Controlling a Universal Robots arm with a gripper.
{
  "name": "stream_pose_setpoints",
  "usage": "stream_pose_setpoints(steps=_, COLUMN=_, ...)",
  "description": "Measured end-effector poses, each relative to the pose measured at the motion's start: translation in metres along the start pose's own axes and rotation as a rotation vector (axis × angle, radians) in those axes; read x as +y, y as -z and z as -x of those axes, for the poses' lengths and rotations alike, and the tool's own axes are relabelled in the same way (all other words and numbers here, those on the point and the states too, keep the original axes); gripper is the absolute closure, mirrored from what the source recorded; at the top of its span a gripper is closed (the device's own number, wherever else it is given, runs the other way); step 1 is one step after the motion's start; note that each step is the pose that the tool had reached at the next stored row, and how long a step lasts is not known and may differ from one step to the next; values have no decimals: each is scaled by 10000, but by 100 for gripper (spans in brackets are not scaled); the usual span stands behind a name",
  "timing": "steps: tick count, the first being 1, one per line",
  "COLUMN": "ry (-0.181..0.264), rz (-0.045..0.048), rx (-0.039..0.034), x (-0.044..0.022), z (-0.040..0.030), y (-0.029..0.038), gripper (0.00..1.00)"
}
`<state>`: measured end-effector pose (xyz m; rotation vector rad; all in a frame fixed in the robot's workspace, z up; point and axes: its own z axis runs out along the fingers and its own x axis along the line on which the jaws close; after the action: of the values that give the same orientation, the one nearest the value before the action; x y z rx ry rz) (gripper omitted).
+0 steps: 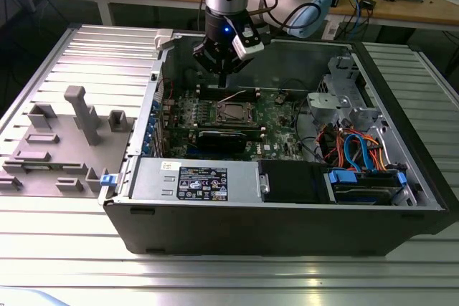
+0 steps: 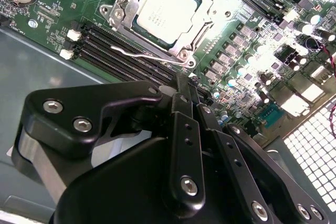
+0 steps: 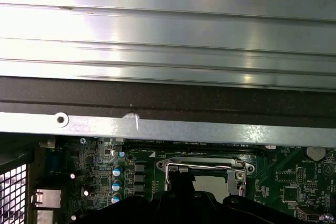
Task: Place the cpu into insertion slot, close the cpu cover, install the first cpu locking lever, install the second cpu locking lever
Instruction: 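Install the first cpu locking lever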
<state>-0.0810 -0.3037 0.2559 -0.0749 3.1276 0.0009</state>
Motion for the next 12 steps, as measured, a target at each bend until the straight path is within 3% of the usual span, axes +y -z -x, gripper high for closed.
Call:
stream_pose_setpoints(steps=3, ry=-4, rz=135, rx=-6, x=-6, z=-2, y=-1, gripper=89)
stream_pose_setpoints(steps=8, ry=-2, rz=174, rx=-6, x=-20, z=-2, y=-3, gripper=89)
stream_pose_setpoints(steps=9, ry=-7, rz=334, rx=-15, x=-37, z=-2, y=-10, gripper=89)
stream_pose_setpoints(steps=12, ry=-25, rz=688, rx=-31, x=-71, z=6, y=-26, gripper=89)
